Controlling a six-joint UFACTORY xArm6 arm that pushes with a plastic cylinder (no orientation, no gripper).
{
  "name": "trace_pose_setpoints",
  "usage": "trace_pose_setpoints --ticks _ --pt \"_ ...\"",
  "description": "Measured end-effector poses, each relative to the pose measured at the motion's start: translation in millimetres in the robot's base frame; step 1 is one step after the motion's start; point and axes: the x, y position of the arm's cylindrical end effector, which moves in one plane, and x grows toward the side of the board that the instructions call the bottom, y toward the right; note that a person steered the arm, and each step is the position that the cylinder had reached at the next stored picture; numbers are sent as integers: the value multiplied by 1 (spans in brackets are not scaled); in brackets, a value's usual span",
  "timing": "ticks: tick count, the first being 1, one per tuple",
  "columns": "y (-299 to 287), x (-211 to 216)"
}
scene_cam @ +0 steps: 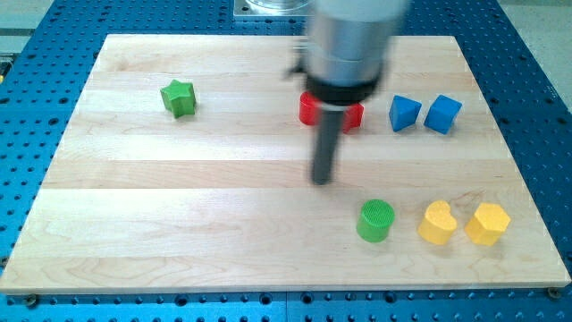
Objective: Push the green star towards the green star
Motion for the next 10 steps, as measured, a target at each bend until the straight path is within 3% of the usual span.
trace_pose_setpoints --ticks 1,2,3,4,5,6,7,8,9,10 --pt "-144 -38" --pt "-224 -111" --pt "-188 -145" --pt "-106 -101" --pt "-89 -103" --pt "-97 -148" --pt "-67 -109" --pt "-56 -8" --pt "-83 -43" --pt "-63 -100"
